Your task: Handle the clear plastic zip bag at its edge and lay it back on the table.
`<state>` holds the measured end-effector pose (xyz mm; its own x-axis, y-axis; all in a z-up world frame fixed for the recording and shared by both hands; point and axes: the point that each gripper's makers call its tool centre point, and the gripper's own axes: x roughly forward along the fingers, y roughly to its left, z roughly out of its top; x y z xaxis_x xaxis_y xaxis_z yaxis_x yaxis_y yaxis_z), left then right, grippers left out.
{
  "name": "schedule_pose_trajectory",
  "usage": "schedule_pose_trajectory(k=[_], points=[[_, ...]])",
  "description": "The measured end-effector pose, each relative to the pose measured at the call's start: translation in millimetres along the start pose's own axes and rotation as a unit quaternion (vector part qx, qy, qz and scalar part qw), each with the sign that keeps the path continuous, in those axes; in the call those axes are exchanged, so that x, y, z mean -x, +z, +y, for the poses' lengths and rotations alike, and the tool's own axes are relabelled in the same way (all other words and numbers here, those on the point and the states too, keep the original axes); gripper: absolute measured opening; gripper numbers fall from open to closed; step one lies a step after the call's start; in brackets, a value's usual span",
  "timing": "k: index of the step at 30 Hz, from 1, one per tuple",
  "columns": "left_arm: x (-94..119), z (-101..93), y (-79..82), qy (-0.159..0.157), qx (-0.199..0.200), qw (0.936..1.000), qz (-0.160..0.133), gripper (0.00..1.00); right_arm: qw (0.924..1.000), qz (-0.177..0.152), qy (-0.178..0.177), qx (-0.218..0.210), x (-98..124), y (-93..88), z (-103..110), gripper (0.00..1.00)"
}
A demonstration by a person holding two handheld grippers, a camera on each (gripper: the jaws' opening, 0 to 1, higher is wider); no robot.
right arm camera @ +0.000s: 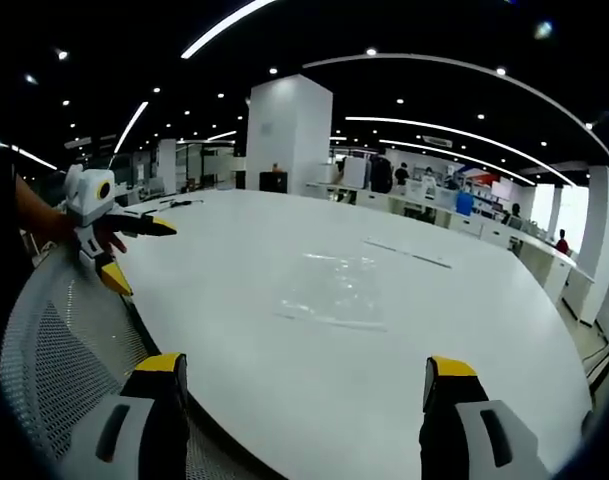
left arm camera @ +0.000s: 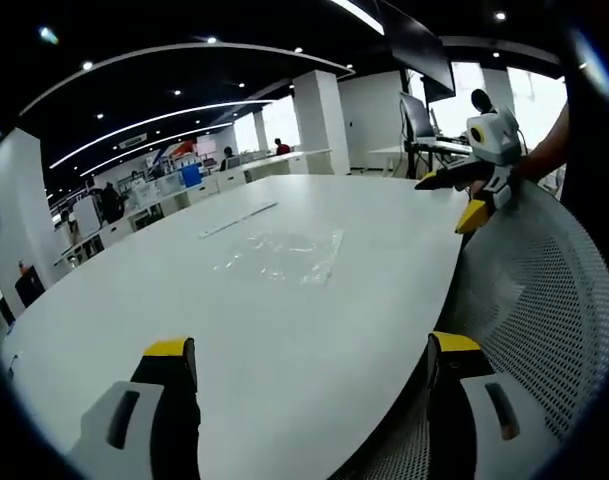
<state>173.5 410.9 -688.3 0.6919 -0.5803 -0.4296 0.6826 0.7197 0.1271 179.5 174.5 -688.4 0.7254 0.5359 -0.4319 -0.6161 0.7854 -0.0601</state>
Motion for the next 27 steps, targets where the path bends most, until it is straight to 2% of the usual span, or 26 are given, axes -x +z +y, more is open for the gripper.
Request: schedule_pose_trajectory(k=[27], points=[[-0.2,-2.5,-2.7,-0.009,-0.001,0.9999,0.006,0.94,1.0,-0.004,-0.006,-0.002,0.5,0.8,-2.5,0.99]])
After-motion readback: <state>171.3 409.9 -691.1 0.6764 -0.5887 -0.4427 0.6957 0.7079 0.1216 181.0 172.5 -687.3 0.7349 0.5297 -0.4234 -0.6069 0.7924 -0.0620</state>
